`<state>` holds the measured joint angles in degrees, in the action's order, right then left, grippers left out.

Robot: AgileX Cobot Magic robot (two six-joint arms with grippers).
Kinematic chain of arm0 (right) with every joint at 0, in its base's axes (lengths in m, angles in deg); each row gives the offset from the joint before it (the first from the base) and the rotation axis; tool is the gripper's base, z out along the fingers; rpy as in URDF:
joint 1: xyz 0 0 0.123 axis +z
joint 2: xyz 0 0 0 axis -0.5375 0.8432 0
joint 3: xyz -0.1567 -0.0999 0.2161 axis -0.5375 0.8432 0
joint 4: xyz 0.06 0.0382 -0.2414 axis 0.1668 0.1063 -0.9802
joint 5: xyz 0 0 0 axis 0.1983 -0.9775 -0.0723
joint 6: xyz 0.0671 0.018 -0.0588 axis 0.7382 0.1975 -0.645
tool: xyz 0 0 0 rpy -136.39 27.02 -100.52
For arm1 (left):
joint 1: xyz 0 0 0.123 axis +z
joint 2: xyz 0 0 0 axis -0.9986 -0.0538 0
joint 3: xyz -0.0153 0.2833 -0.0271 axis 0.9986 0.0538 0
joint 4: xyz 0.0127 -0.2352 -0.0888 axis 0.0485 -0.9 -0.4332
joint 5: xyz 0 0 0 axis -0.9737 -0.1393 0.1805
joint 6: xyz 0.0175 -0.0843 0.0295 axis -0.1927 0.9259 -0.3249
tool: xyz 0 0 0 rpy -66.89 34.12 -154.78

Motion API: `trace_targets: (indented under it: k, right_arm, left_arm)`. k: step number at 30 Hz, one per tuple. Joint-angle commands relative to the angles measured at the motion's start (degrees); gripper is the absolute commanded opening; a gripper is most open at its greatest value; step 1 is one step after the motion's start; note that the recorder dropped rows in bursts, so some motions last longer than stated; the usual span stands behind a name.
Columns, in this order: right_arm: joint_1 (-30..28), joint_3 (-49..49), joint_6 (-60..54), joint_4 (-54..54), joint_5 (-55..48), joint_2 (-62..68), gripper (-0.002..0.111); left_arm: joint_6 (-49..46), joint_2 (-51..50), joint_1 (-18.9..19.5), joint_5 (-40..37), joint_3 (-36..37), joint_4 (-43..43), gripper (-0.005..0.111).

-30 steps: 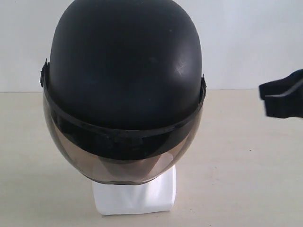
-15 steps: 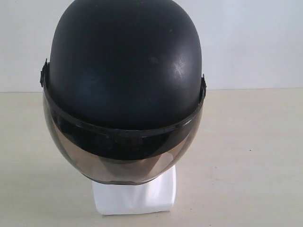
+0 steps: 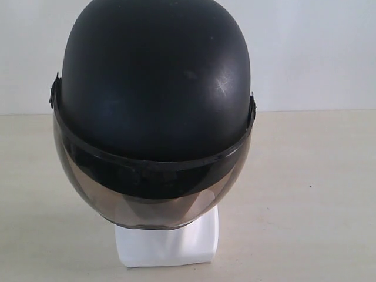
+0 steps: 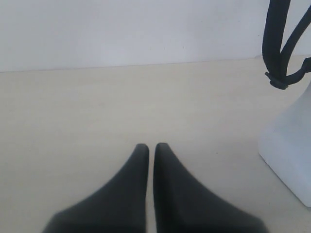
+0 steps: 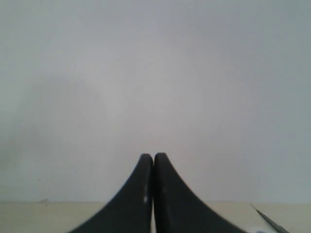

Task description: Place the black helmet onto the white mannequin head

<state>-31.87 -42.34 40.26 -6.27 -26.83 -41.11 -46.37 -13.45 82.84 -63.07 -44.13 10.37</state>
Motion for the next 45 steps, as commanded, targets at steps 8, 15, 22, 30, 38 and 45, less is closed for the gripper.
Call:
trace_targets:
  k: [8, 15, 22, 30, 38, 45]
  right_arm:
    - [-0.15, 0.27, 0.92, -0.50, -16.54, -0.41, 0.000]
    - [-0.15, 0.27, 26.10, -19.08, -23.25, -0.41, 0.000]
    - [-0.15, 0.27, 25.23, -18.75, -29.77, -0.41, 0.000]
    - [-0.15, 0.27, 25.76, -17.20, -30.85, -0.41, 0.000]
    - [-0.15, 0.27, 25.87, -17.20, -30.86, -0.41, 0.000]
    - [-0.15, 0.27, 25.87, -17.20, -30.86, -0.41, 0.000]
  left_arm:
    - [-0.36, 0.22, 0.19, 0.16, 0.22, 0.11, 0.004]
    - [-0.36, 0.22, 0.19, 0.16, 0.22, 0.11, 0.004]
    - [-0.36, 0.22, 0.19, 0.05, 0.22, 0.11, 0.004]
    - [-0.36, 0.22, 0.19, 0.05, 0.22, 0.11, 0.004]
    - [-0.36, 0.22, 0.19, 0.05, 0.22, 0.11, 0.004]
    - [-0.36, 0.22, 0.19, 0.05, 0.22, 0.11, 0.004]
